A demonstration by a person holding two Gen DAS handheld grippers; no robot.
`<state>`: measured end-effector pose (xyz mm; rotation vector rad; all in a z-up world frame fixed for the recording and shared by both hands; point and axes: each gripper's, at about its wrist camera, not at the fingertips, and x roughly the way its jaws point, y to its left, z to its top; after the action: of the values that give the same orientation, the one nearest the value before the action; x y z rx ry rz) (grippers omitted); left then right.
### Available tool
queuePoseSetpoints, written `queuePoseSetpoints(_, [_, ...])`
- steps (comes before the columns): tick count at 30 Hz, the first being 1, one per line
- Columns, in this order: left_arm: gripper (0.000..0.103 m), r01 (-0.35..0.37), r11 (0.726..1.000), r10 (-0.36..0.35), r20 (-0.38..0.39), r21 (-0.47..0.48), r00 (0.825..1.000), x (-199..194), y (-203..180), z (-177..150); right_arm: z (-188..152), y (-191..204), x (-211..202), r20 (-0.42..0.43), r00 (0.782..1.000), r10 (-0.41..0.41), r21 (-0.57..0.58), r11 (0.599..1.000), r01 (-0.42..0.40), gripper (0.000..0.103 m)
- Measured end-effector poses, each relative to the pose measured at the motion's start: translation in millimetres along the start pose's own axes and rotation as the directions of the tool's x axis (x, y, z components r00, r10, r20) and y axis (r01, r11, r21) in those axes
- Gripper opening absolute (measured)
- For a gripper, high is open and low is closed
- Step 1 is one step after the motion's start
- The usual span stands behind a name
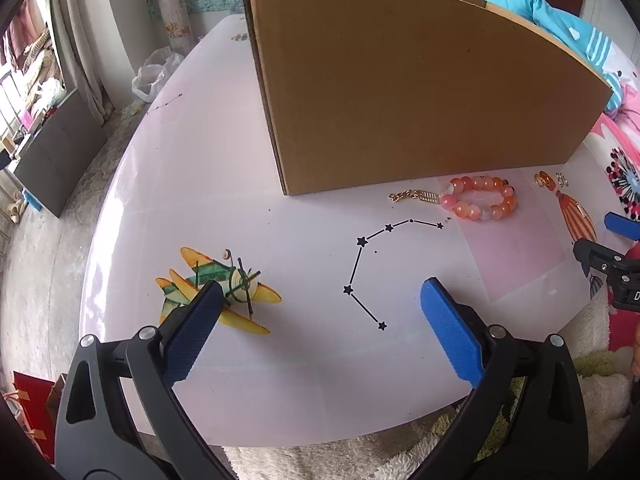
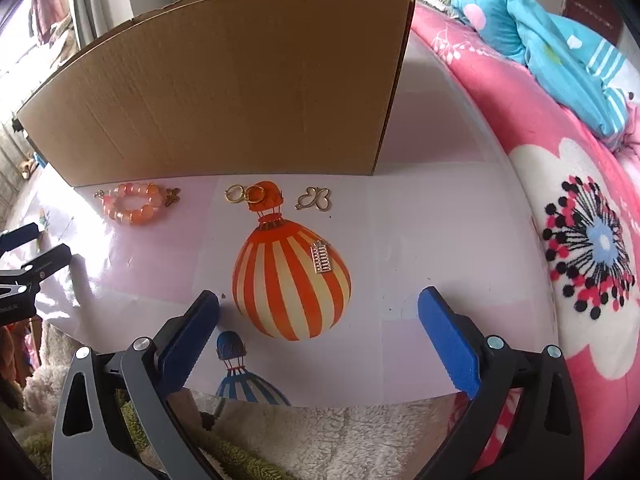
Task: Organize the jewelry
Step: 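Withdraw both grippers from the box back over the table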
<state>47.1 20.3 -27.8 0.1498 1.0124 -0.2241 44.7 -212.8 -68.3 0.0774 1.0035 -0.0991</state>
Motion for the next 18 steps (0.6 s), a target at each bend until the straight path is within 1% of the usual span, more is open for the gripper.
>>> queuePoseSetpoints(2, [0.096, 0.002, 1.000, -0.002, -0.014, -0.006, 1.000, 0, 0, 1, 1, 2, -1, -0.014, 1.000, 0.000, -0.002, 1.000, 0.000, 0.096])
queuePoseSetpoints(6, [0.096, -0.004, 1.000, 0.004, -0.011, -0.015, 1.000, 0, 0, 1, -3, 6, -5, -0.015, 1.000, 0.008, -0.017, 1.000, -0.008, 0.096])
queuePoseSetpoints(9, [0.096, -0.007, 1.000, 0.007, -0.004, -0.019, 1.000, -1, 0, 0, -4, 3, -8, -0.008, 0.999, 0.036, -0.046, 0.998, -0.036, 0.096])
queuePoseSetpoints(10, [0.096, -0.007, 1.000, 0.007, -0.003, -0.019, 1.000, 0, 1, 1, -3, 1, -12, 0.004, 0.999, 0.038, -0.034, 0.999, -0.038, 0.096])
queuePoseSetpoints(12, [0.096, -0.007, 1.000, 0.007, 0.000, -0.019, 1.000, -1, 0, 0, 0, -5, -24, 0.062, 0.996, 0.068, 0.002, 0.998, -0.069, 0.096])
queuePoseSetpoints(13, [0.096, -0.006, 1.000, 0.006, 0.001, -0.017, 1.000, -1, 0, 0, 3, -7, -32, 0.100, 0.989, 0.110, 0.021, 0.993, -0.113, 0.096])
queuePoseSetpoints(14, [0.096, -0.005, 1.000, 0.005, 0.003, -0.016, 1.000, -1, 0, 0, 6, -8, -37, 0.119, 0.981, 0.152, 0.029, 0.987, -0.156, 0.096])
queuePoseSetpoints(15, [0.096, -0.004, 1.000, 0.004, 0.002, -0.014, 1.000, -1, -1, 0, 11, -8, -42, 0.140, 0.966, 0.219, 0.030, 0.974, -0.226, 0.096])
queuePoseSetpoints(17, [0.096, 0.004, 1.000, -0.004, -0.001, -0.004, 1.000, -2, -1, 1, 17, -4, -46, 0.166, 0.942, 0.290, 0.024, 0.954, -0.298, 0.096])
queuePoseSetpoints(18, [0.096, 0.005, 1.000, -0.005, 0.002, -0.002, 1.000, -2, -2, 1, 20, -3, -45, 0.170, 0.934, 0.313, 0.017, 0.947, -0.321, 0.096])
